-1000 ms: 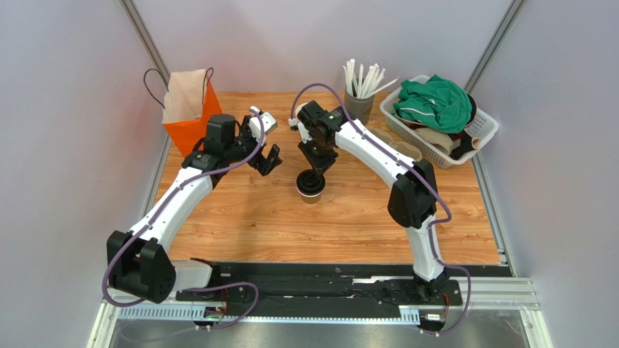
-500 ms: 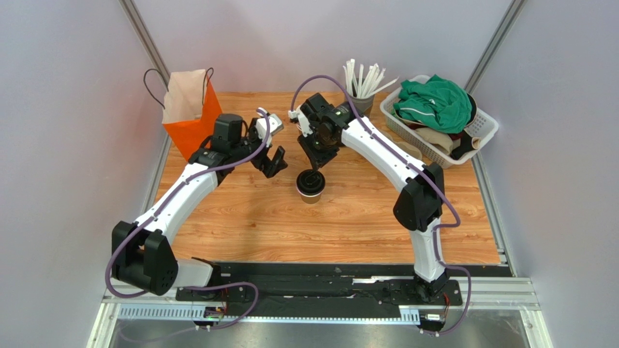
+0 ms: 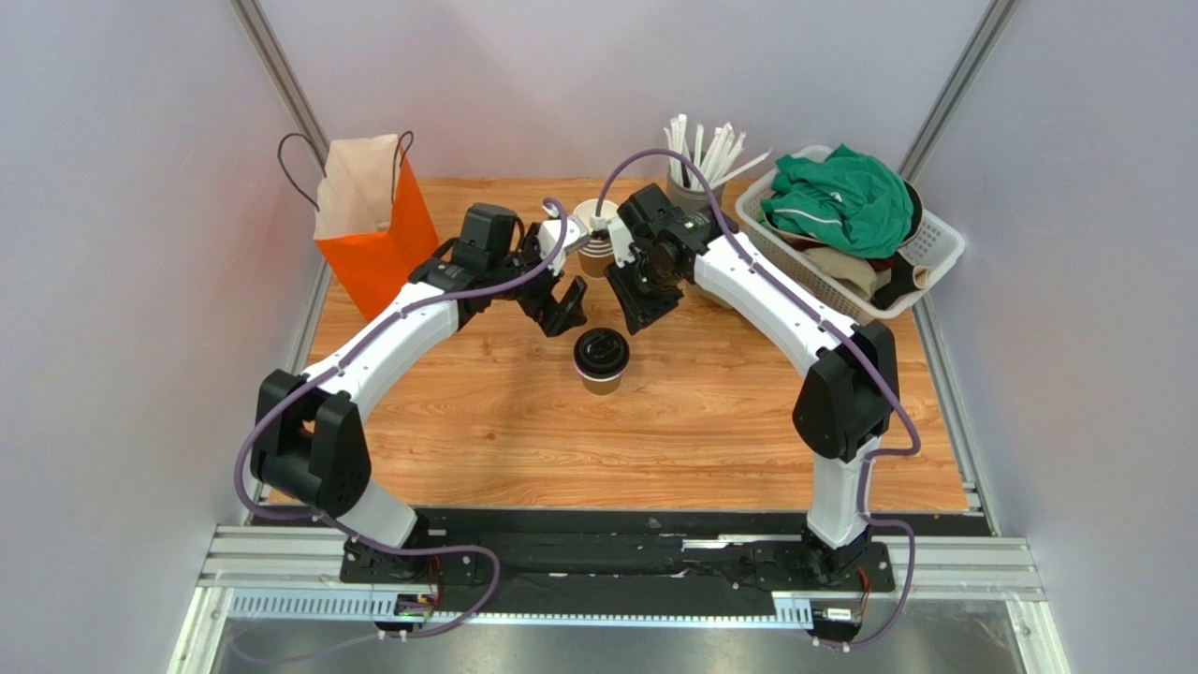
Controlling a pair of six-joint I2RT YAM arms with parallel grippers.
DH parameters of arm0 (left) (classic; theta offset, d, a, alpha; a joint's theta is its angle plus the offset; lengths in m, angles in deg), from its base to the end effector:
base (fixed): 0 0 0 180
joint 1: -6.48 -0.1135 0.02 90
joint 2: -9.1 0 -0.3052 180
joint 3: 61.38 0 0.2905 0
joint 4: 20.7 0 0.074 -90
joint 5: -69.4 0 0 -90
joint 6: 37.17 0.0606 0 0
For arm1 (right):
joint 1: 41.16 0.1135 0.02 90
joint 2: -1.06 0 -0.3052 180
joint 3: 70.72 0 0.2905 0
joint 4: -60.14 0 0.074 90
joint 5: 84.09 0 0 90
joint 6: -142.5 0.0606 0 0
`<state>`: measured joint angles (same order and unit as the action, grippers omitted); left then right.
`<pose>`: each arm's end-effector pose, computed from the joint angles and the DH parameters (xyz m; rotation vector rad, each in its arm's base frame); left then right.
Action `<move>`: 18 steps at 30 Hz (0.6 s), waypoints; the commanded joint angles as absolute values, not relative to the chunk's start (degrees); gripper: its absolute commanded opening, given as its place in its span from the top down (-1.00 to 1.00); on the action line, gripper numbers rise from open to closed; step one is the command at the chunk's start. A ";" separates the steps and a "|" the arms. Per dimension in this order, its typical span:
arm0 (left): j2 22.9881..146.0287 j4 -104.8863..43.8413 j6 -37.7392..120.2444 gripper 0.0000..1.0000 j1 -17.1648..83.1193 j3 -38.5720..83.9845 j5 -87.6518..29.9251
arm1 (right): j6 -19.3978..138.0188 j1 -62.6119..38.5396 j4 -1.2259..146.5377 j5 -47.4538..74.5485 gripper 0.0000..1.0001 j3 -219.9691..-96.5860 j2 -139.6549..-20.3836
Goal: Pack the takeout coffee
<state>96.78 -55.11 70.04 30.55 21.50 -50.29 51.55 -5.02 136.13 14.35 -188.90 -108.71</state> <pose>0.3486 -0.1886 0.3141 1.0388 1.9693 -0.6472 0.3676 0.2795 0.3194 -0.9261 2.6324 0.3634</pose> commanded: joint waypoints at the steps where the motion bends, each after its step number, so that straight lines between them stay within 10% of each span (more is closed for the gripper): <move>1: 98.66 -55.13 69.09 -0.98 31.88 24.54 -51.80 | 51.35 -7.49 131.65 16.71 0.44 -186.98 -106.70; 18: 107.45 -58.99 70.06 -0.98 34.34 27.09 -53.91 | 49.16 -18.40 129.81 21.02 0.42 -175.81 -94.13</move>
